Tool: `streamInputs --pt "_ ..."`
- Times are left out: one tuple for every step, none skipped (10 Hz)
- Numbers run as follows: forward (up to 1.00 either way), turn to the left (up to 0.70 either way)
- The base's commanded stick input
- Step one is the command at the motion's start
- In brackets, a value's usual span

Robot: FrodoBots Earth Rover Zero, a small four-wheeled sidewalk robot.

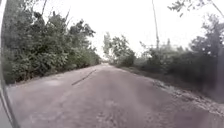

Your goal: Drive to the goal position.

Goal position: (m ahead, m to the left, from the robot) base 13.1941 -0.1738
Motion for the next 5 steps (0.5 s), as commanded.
streamInputs --pt "0.7 0.0" --pt "0.7 0.0" --pt "0.7 0.0" --pt "0.7 0.0" --pt "0.7 0.0"
